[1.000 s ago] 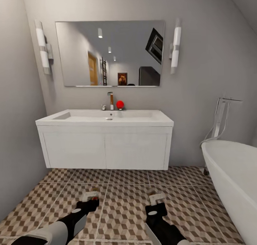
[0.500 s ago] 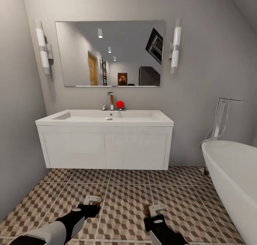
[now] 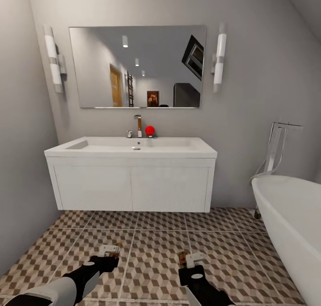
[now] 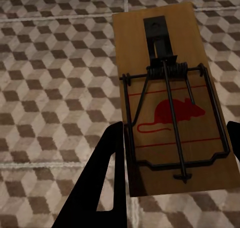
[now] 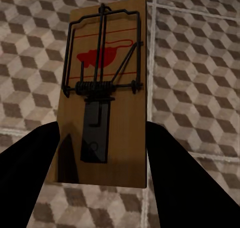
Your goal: Take the four mousetraps from the cabinet in the bathroom and place them on the bathroom floor. Make sure all four end up on the same floor surface, and ensure that at least two of them are either under or directly next to the same bathroom sink.
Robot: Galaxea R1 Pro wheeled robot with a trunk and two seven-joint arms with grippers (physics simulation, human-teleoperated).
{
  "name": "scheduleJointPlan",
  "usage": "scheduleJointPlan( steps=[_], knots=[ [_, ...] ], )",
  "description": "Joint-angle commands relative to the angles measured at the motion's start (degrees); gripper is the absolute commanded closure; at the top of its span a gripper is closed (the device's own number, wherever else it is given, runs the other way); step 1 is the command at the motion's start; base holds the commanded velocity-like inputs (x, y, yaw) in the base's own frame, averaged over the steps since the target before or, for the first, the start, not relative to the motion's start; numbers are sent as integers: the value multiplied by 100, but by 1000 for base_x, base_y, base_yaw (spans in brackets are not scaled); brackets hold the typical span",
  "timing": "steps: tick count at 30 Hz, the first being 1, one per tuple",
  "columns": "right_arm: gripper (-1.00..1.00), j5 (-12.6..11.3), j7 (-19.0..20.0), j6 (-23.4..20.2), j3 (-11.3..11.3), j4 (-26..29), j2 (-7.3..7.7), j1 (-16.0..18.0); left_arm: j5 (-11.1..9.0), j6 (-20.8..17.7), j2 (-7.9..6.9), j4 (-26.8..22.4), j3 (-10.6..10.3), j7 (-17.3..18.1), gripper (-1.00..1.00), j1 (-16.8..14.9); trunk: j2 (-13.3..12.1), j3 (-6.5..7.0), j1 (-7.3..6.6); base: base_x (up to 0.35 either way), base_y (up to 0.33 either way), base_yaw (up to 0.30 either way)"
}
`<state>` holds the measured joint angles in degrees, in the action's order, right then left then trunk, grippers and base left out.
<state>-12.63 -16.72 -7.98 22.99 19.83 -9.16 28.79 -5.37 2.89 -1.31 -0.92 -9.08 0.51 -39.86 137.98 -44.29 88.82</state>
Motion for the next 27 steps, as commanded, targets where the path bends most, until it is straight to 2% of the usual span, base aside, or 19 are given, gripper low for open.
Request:
scheduleJointPlan(
  steps=[1,8,17,21,27],
  knots=[
    [100,-48,-75,-34,53,11,0,3,-49,26,-1,8,-46,-7,100,-4,3,-6,-1,0,0,0],
    [100,-47,-173,-48,59,12,17,3,-50,52,-11,4,-33,-7,100,-4,3,-6,-1,0,0,0],
    [100,-47,-184,-53,56,44,24,3,-46,491,20,8,-33,-60,100,-1,3,-6,-1,0,0,0],
    [100,-47,-183,-54,62,47,17,3,-54,556,43,12,-33,-93,100,-3,3,-6,-1,14,0,0],
    [100,-36,-183,-48,89,49,19,3,-61,542,43,5,-24,-105,100,-3,3,-6,-1,284,0,0]
  ],
)
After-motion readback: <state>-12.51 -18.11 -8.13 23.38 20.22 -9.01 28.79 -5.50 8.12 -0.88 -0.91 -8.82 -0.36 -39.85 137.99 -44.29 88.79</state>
